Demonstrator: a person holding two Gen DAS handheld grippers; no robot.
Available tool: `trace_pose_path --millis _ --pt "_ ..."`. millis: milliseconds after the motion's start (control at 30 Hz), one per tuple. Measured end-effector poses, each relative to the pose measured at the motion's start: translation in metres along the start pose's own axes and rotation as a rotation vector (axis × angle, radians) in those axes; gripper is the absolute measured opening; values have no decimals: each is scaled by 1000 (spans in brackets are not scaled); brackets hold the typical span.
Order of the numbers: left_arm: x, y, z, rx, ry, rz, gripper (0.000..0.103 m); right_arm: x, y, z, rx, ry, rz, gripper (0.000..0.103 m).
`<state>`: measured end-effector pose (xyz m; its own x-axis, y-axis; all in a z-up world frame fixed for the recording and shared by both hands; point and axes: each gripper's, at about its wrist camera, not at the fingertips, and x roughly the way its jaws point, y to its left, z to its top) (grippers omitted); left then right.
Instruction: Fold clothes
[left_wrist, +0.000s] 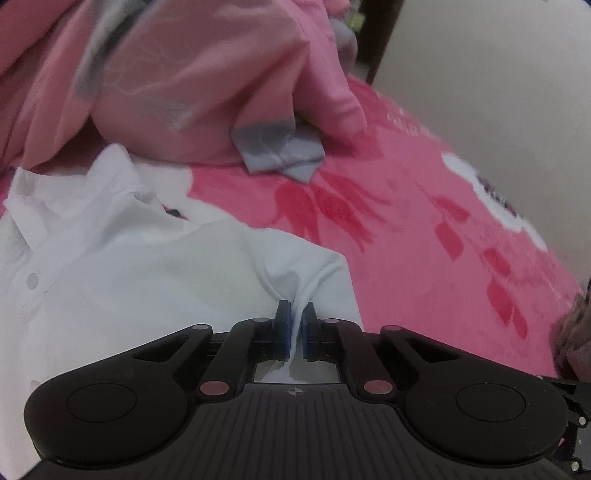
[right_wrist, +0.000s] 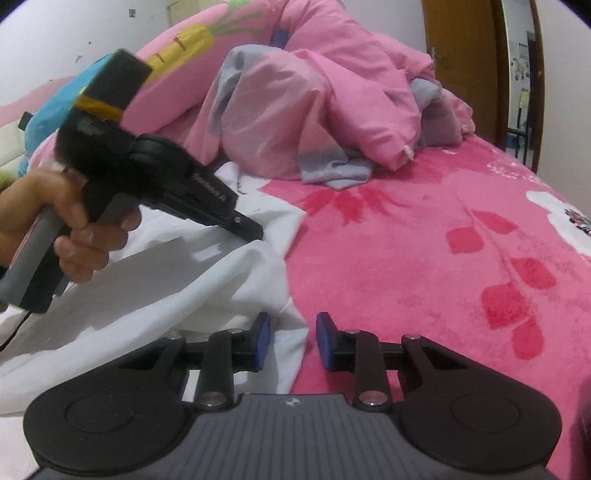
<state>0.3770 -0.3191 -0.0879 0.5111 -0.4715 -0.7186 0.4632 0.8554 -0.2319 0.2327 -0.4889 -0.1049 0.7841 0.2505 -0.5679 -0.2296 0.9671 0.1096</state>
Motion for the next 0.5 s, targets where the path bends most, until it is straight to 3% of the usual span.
trace_pose_path --millis 133,300,333,367,500 --pt "-4 3 -3 -3 -56 -9 3 2 -17 1 82 -10 61 45" --pt "-8 3 -4 10 -102 -17 3 10 -23 1 109 16 142 44" --pt "-9 3 -5 7 -112 -19 3 10 -21 1 99 12 141 31" --pt "-10 4 -5 3 -123 -21 3 11 -19 1 92 14 135 0" --pt "-10 7 -7 -22 -161 -12 3 8 -21 -1 129 -7 36 1"
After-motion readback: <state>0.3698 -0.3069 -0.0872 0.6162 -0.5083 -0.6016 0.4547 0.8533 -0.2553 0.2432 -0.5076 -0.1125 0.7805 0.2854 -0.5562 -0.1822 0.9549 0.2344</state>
